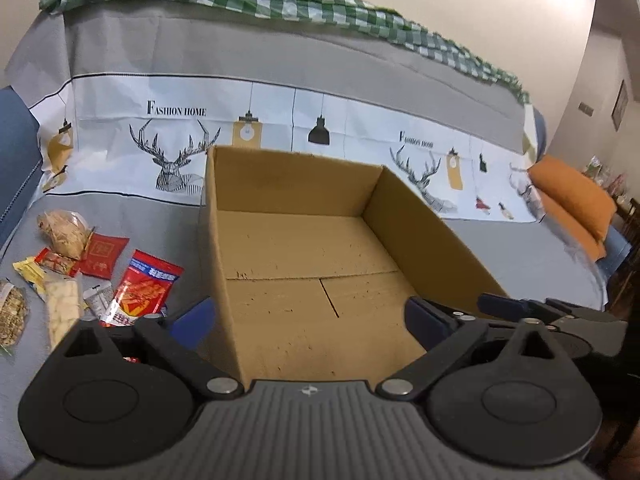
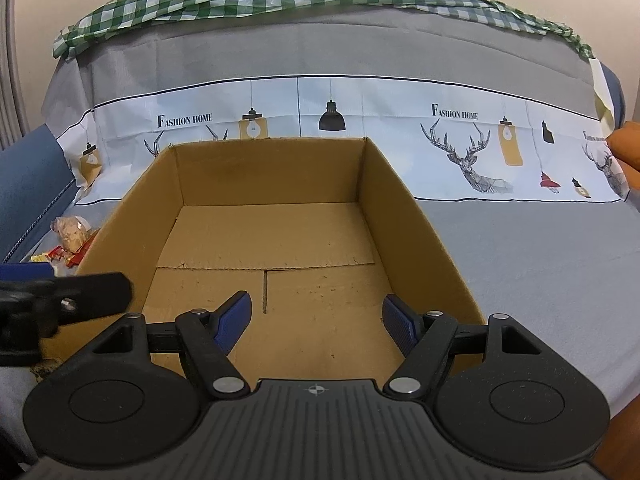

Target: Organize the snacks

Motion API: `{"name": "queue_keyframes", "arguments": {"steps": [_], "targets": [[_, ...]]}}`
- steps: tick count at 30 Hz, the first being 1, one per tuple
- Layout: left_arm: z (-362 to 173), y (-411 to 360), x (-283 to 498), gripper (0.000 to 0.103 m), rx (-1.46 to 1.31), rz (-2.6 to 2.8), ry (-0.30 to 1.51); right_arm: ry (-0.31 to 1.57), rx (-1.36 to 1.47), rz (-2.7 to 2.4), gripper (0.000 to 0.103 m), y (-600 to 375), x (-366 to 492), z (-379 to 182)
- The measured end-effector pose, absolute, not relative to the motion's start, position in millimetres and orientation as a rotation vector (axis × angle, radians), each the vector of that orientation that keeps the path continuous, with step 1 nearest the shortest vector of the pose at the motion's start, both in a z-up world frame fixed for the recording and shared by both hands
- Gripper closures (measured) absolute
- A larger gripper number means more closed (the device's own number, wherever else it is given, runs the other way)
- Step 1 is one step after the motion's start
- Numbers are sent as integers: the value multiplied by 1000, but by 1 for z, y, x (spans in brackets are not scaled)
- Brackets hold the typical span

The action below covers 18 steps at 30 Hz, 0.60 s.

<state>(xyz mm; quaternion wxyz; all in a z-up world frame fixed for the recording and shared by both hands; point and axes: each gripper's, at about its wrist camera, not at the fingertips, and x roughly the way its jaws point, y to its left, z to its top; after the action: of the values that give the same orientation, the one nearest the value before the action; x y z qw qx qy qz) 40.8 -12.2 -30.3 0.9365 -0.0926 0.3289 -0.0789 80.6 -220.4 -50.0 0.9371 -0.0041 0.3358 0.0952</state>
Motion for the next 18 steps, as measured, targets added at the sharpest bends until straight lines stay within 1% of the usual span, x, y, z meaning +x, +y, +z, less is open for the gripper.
{"name": "queue_keyframes", "arguments": {"steps": [1, 3, 4, 5, 6, 8, 11, 13, 16, 17, 18], "targets": [[-27, -7, 40, 22, -189, -168, 676, 685, -2, 195, 33, -220, 80, -49], [-17, 5, 40, 55, -168, -188, 680, 679, 19, 202, 45, -219, 78, -46], [-12, 14, 40, 62, -152, -187, 670, 671, 38, 211, 48, -217, 77, -44], [-5, 24, 40, 73, -134, -176, 653, 664, 54, 221, 57, -216, 75, -42], [2, 38, 41, 74, -115, -162, 636, 656, 69, 237, 65, -213, 73, -39], [11, 67, 45, 75, -100, -142, 625, 631, 93, 282, 68, -205, 67, -34], [14, 113, 55, 76, -138, -130, 681, 583, 95, 369, 68, -185, 55, -22], [5, 140, 58, 76, -172, -134, 723, 541, 88, 451, 68, -166, 44, -14], [-31, 171, 51, 76, -238, -118, 763, 492, 62, 590, 67, -134, 26, -6], [-44, 180, 52, 76, -279, -100, 810, 477, 44, 632, 67, -122, 20, -5], [-53, 184, 50, 76, -270, -80, 807, 471, 19, 674, 67, -109, 15, -5]]}}
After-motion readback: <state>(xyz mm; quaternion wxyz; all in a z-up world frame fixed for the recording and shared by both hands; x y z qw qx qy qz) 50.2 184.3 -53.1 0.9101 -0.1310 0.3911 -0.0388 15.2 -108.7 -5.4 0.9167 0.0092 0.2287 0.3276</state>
